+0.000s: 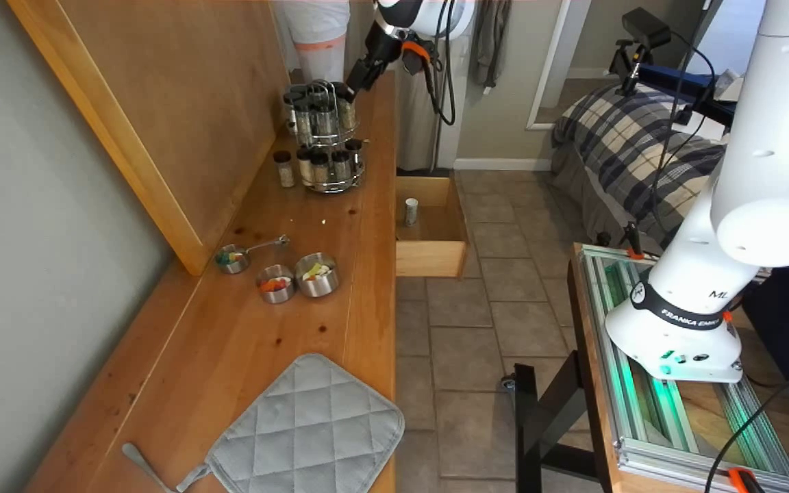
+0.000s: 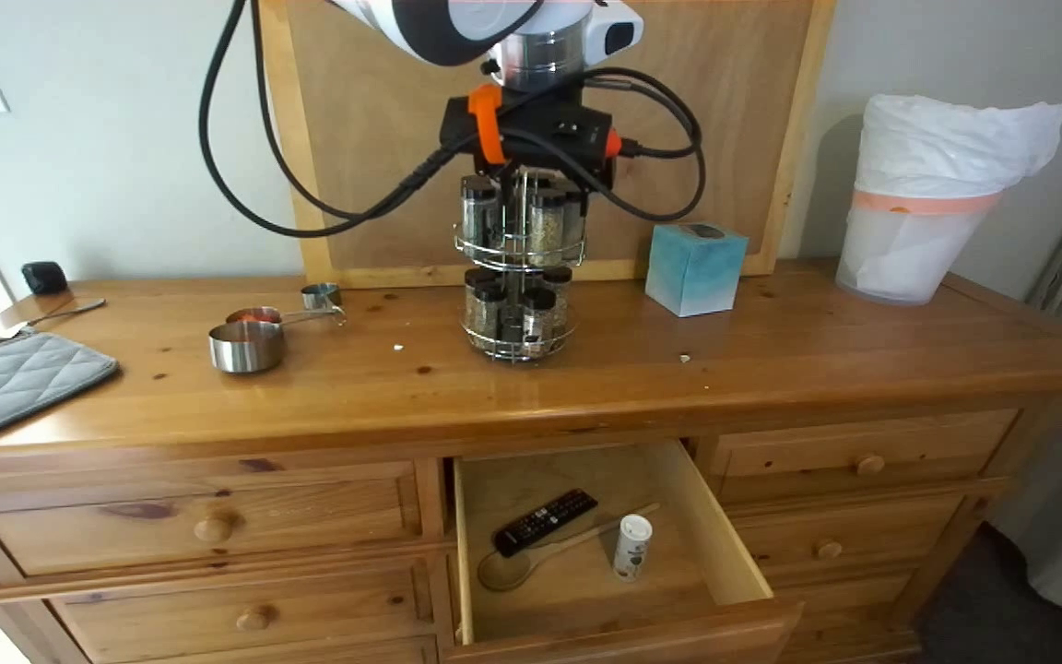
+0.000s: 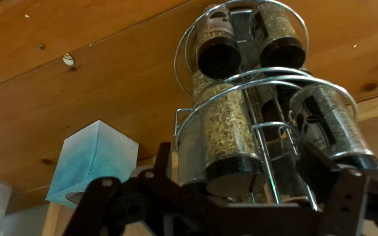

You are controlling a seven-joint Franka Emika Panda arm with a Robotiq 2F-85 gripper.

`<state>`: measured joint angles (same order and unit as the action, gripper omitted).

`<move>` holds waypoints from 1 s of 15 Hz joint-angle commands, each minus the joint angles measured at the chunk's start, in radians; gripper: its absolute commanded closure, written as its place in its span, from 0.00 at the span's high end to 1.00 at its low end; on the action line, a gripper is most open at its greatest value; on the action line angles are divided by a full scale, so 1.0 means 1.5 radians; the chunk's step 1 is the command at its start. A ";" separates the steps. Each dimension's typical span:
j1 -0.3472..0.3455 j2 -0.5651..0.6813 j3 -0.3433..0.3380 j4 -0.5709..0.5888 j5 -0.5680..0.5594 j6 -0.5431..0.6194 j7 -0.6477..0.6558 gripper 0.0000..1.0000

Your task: Remove one container from the salt rack and put it on the table

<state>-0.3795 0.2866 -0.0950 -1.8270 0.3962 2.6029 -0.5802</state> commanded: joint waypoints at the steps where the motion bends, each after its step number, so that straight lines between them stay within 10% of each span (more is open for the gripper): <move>1: -0.017 0.026 0.024 0.027 0.040 0.014 -0.030 0.84; 15: -0.056 0.069 0.078 0.045 0.058 0.069 -0.053 0.68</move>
<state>-0.4344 0.3624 -0.0130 -1.7935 0.4350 2.6928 -0.6111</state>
